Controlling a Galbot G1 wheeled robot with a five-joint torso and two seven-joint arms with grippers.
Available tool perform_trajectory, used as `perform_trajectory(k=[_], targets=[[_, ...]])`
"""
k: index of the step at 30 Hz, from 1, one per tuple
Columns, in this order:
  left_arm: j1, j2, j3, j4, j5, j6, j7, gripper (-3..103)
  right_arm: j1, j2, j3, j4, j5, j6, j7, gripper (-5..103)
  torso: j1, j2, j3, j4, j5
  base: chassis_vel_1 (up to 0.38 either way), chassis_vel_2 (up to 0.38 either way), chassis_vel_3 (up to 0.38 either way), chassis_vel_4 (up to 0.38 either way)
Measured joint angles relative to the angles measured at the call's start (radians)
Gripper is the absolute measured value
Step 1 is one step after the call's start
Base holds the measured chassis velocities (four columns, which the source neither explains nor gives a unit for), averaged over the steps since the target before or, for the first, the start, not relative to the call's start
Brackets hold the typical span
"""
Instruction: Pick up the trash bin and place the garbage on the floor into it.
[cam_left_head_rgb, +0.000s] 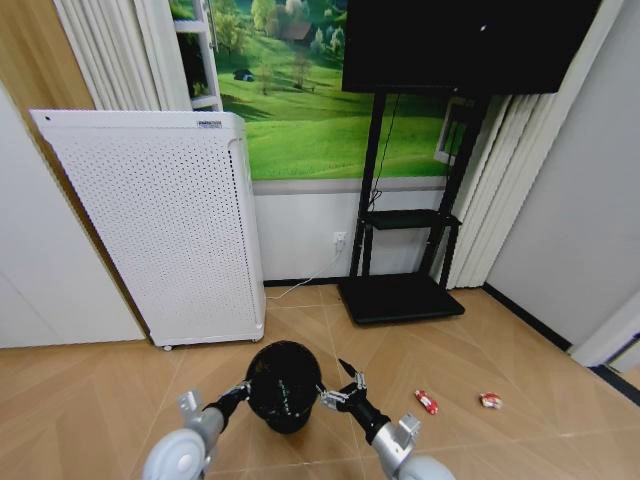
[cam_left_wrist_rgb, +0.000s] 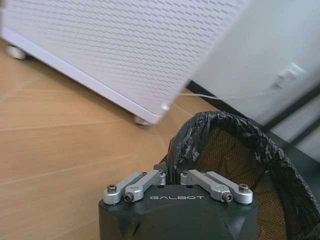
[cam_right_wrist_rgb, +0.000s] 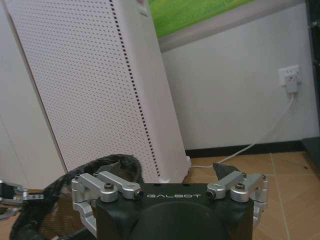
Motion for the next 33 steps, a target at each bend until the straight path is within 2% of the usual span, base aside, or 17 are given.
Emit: perform_trajectory(k=[2,3,4,5,7,11,13,24,28,30,33], targets=[[0.014,-0.005,-0.025,0.000,-0.001,-0.006,-0.007,7,-0.015,0.007,0.011,0.003,0.003,-0.005,0.004,100,0.000,0.000,0.000,0.0000,-0.0002,0.000,0.000,0.000,0.000],[0.032,-0.009,-0.059,0.001,-0.003,-0.013,-0.009,7,-0.031,0.017,0.023,0.003,0.003,-0.009,0.011,100,0.000,0.000,0.000,-0.0015,-0.0003,0.000,0.000,0.000,0.000],[0.032,-0.009,-0.059,0.001,-0.003,-0.013,-0.009,7,-0.031,0.017,0.023,0.003,0.003,-0.009,0.011,100,0.000,0.000,0.000,-0.0015,-0.0003,0.000,0.000,0.000,0.000],[0.052,-0.015,-0.089,0.005,-0.001,-0.023,-0.005,7,-0.032,0.020,0.027,0.001,0.004,-0.010,0.016,100,0.000,0.000,0.000,-0.0005,0.0000,0.000,0.000,0.000,0.000],[0.089,-0.035,-0.141,0.011,0.015,-0.056,0.006,7,-0.027,0.020,0.032,-0.010,0.004,-0.013,0.023,100,0.000,0.000,0.000,-0.0005,-0.0005,-0.065,-0.050,0.054,0.051],[0.104,-0.043,-0.166,0.011,0.015,-0.067,0.011,7,-0.024,0.014,0.034,-0.010,0.004,-0.014,0.025,100,0.000,0.000,0.000,-0.0002,0.0000,-0.089,-0.085,0.094,0.094],[0.122,-0.053,-0.208,0.010,0.000,-0.072,0.019,7,-0.017,-0.002,0.040,-0.016,0.005,-0.018,0.029,100,0.000,0.000,0.000,-0.0002,-0.0003,-0.120,-0.155,0.154,0.141],[0.123,-0.051,-0.218,0.005,-0.023,-0.074,0.021,7,0.010,-0.006,0.038,-0.059,0.009,-0.019,0.032,100,0.000,0.000,0.000,-0.0007,0.0000,-0.233,-0.233,0.226,0.235],[0.164,-0.023,-0.267,0.029,-0.029,-0.060,0.045,7,0.060,-0.005,0.032,-0.119,-0.002,-0.008,0.044,100,0.000,0.000,0.000,-0.0004,-0.0001,-0.311,-0.308,0.298,0.307],[0.172,-0.016,-0.296,0.043,-0.039,-0.047,0.057,7,0.081,0.000,0.030,-0.144,-0.006,-0.017,0.057,100,0.000,0.000,0.000,-0.0002,0.0000,-0.290,-0.289,0.288,0.299],[0.194,-0.016,-0.347,0.057,-0.083,-0.018,0.077,7,0.145,0.023,0.011,-0.260,-0.044,-0.082,0.129,100,0.000,0.000,0.000,-0.0007,0.0005,-0.214,-0.220,0.218,0.201]])
